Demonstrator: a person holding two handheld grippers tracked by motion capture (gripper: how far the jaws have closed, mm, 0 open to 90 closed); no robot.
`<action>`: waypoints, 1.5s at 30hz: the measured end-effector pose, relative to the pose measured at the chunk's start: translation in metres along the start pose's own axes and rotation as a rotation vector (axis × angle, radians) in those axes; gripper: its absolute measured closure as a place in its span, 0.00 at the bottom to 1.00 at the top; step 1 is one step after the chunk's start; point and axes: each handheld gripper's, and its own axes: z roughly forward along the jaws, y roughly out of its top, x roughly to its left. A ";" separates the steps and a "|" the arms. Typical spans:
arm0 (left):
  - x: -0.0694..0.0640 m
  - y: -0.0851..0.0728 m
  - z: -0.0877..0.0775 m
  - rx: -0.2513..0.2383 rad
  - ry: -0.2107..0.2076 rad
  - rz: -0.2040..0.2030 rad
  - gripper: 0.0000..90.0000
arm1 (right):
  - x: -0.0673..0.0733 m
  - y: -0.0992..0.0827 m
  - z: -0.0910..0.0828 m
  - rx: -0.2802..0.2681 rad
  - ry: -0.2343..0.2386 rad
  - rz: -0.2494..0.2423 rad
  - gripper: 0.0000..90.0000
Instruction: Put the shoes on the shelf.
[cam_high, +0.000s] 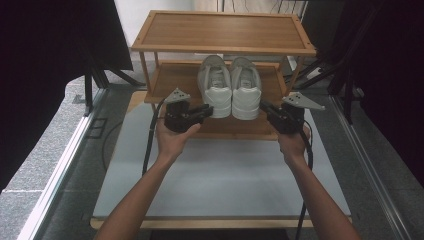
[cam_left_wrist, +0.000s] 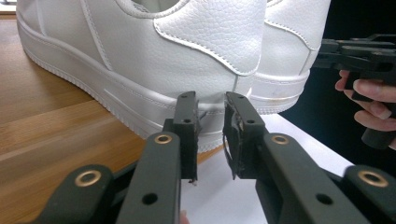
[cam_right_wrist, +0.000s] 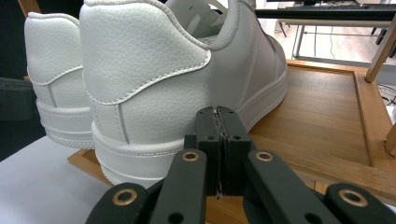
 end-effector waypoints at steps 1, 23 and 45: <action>0.000 0.000 0.000 -0.001 0.005 -0.002 0.85 | 0.000 0.000 0.000 0.000 0.000 0.006 0.98; 0.003 -0.001 -0.001 0.002 -0.012 -0.026 0.82 | 0.004 -0.004 -0.001 -0.025 0.004 0.090 0.99; -0.002 -0.004 -0.026 -0.029 -0.023 -0.006 0.66 | -0.004 -0.007 -0.026 -0.072 0.056 0.062 0.77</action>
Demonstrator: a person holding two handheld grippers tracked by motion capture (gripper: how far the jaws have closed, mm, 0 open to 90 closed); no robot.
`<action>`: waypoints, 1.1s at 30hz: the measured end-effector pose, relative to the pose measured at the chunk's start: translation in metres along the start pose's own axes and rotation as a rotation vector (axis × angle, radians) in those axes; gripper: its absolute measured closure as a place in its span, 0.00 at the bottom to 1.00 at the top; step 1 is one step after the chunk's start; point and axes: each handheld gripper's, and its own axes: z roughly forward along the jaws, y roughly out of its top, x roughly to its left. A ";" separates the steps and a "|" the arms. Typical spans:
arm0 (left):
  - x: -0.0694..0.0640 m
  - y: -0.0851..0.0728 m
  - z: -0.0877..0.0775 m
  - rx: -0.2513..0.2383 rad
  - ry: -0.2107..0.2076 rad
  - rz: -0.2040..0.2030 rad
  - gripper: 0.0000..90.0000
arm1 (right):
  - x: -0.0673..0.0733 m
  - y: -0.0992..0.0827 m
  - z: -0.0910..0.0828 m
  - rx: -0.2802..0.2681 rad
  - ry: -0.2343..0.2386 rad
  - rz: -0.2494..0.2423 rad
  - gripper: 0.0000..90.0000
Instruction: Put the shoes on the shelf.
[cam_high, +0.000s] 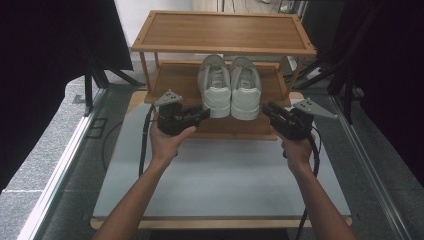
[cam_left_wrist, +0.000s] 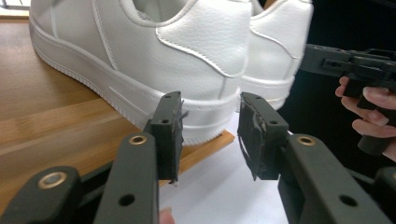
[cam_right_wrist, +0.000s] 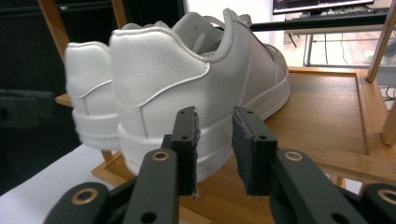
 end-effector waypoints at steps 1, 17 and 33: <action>0.000 0.000 0.000 0.000 0.000 0.000 0.65 | 0.000 0.000 0.000 0.000 0.000 0.000 0.77; -0.003 -0.066 -0.033 0.058 -0.032 -0.026 0.54 | -0.005 -0.060 -0.034 0.070 0.096 0.001 0.67; 0.001 -0.086 -0.035 0.070 -0.024 -0.067 0.49 | 0.000 -0.081 -0.040 0.070 0.104 -0.046 0.52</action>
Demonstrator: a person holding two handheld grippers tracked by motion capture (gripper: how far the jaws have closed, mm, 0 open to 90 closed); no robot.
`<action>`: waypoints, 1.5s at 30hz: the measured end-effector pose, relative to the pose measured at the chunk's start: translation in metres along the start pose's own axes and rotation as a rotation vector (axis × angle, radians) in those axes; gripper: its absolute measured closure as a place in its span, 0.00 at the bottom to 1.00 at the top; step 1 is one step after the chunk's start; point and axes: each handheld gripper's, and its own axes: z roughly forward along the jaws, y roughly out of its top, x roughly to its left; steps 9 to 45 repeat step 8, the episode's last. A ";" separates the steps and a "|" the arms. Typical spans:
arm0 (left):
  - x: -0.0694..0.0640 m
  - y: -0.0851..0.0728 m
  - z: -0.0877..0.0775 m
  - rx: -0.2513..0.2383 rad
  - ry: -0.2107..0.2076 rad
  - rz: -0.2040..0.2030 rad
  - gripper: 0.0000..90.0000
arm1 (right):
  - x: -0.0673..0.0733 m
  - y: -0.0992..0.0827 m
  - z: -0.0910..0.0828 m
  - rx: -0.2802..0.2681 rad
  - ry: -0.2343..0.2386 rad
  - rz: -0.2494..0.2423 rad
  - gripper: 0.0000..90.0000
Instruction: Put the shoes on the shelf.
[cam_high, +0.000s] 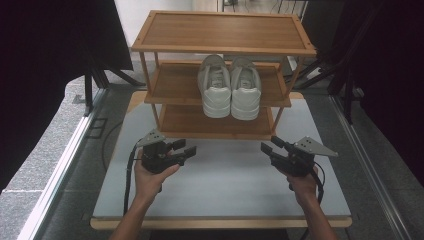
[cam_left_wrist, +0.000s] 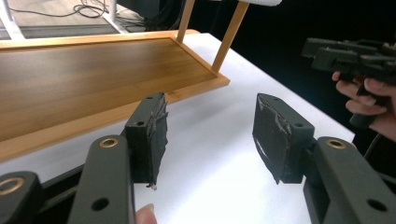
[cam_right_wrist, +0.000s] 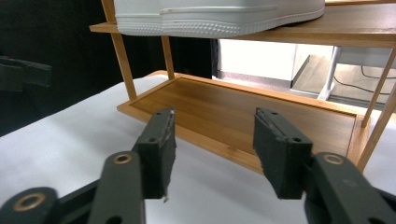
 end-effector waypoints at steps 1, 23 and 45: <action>-0.001 0.000 0.002 0.001 -0.003 -0.004 0.49 | 0.000 -0.001 0.000 0.000 0.002 0.003 0.51; 0.007 -0.007 0.003 0.039 0.011 -0.022 0.42 | -0.003 -0.011 -0.004 0.018 -0.023 -0.024 0.48; 0.007 -0.007 0.003 0.039 0.011 -0.022 0.42 | -0.003 -0.011 -0.004 0.018 -0.023 -0.024 0.48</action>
